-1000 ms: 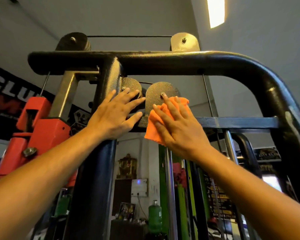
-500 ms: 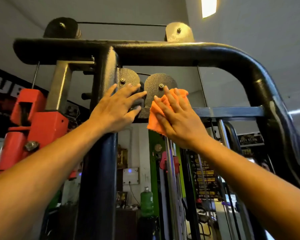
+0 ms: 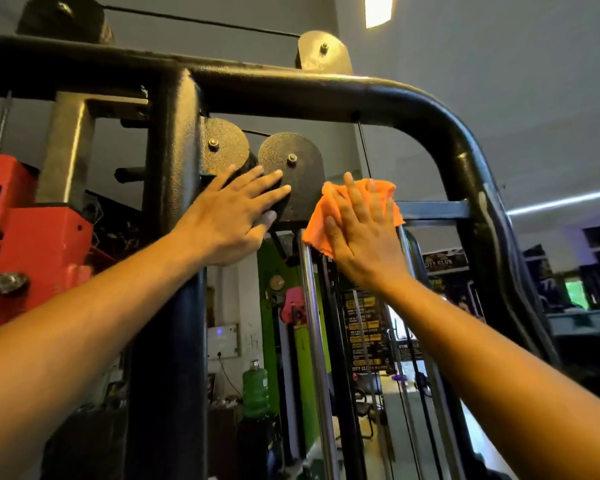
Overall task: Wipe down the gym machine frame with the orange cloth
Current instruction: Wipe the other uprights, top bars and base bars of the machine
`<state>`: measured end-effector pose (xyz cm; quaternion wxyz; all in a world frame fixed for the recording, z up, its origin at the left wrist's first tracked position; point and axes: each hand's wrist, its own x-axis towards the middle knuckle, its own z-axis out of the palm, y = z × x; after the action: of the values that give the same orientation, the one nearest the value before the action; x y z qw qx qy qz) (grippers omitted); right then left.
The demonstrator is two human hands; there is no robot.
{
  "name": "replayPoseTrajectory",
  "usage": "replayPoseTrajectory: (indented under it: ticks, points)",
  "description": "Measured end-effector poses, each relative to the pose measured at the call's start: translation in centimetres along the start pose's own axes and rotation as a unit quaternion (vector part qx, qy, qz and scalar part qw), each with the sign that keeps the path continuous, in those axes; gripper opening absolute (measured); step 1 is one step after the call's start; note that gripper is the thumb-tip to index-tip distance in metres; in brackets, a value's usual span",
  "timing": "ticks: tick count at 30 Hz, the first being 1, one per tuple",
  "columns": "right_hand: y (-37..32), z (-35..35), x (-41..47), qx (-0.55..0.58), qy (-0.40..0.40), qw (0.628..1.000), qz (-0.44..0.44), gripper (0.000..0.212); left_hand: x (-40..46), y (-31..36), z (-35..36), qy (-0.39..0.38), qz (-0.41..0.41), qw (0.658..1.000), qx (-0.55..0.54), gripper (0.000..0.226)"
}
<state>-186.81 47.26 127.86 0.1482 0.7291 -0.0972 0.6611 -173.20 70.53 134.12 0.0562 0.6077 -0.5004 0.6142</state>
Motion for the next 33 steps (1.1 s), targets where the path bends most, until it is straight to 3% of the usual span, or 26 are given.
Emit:
replayPoseTrajectory:
  ticks: [7,11,14,17,20,24,28,33]
  points:
    - [3.0,-1.1,1.1,0.025,0.015,0.996,0.087,0.055,0.8,3.7,1.7,-0.006,-0.033,0.998,-0.059,0.070]
    - [0.8,-0.3,-0.1,0.022,0.011,1.000,0.013,0.062,1.9,5.3,2.5,0.008,-0.044,0.997,-0.062,0.070]
    - [4.7,-1.2,-0.2,-0.004,-0.001,0.999,-0.042,0.065,3.1,6.6,3.5,0.027,-0.045,0.997,-0.058,0.067]
    - [10.1,-3.0,-0.5,0.025,0.030,0.998,0.043,0.050,4.2,7.7,4.2,0.033,-0.041,0.997,-0.051,0.064]
    - [11.4,-3.4,-0.7,0.035,0.049,0.992,0.113,0.050,5.2,9.2,4.6,0.029,-0.045,0.997,-0.051,0.064]
    - [8.9,-1.5,-0.5,0.035,0.039,0.999,0.011,0.053,6.5,10.9,5.3,0.037,-0.065,0.996,-0.048,0.063]
    - [12.7,-2.4,-0.7,0.014,0.025,0.998,-0.063,0.056,7.7,12.2,5.6,0.029,-0.063,0.997,-0.046,0.063]
    - [17.3,-3.9,-1.1,0.034,0.039,0.997,0.055,0.053,8.4,13.7,5.5,0.014,-0.069,0.993,-0.092,0.065]
